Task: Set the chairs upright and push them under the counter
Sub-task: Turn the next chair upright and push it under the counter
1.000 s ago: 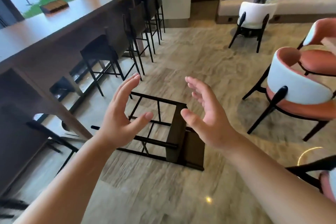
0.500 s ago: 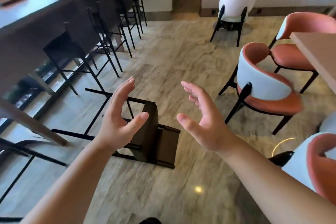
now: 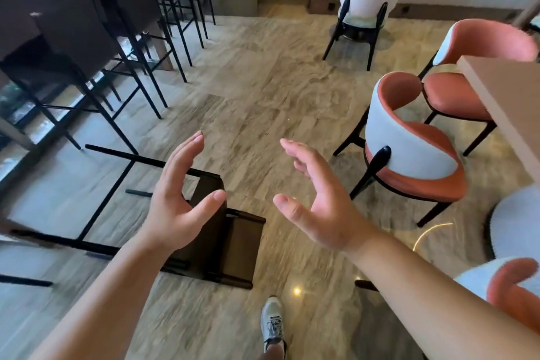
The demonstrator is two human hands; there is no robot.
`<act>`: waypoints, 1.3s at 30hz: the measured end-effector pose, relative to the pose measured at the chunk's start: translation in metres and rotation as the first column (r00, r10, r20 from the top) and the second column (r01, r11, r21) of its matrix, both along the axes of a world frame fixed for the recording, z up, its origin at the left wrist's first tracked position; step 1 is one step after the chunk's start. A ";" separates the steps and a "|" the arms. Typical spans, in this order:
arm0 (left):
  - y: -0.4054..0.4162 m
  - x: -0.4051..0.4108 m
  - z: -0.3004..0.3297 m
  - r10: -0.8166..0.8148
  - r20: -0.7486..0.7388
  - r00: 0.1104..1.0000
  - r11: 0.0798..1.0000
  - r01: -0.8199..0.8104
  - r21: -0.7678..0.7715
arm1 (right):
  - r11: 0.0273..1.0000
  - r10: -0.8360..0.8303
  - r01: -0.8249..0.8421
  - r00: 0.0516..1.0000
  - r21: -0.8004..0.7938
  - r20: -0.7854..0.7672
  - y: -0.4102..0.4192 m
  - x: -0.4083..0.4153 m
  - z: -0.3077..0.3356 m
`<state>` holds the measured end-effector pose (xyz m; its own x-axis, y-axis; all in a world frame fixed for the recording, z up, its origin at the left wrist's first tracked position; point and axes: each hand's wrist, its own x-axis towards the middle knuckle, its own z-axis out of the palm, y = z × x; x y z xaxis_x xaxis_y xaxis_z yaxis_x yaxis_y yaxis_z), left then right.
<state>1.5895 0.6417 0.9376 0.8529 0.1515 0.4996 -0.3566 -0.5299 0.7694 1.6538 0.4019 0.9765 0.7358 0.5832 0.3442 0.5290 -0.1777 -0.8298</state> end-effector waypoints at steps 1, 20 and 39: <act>0.005 0.017 -0.002 0.010 0.000 1.000 1.000 -0.010 -0.009 | 1.000 0.007 -0.007 1.000 -0.012 -0.002 0.005 0.019 0.001; 0.048 0.149 -0.019 0.299 -0.004 0.954 0.954 -0.299 -0.032 | 0.936 0.351 -0.350 0.934 -0.032 0.061 0.099 0.220 -0.011; -0.042 0.217 -0.078 0.870 -0.151 0.469 0.458 -0.883 -0.100 | 0.521 0.853 -0.852 0.521 0.047 -0.015 0.157 0.381 -0.097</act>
<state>1.8066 0.5995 0.8595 0.2567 0.9018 0.3476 0.2867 -0.4145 0.8637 2.0352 0.5586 0.8798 -0.0966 0.9276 0.3608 0.3874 0.3689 -0.8449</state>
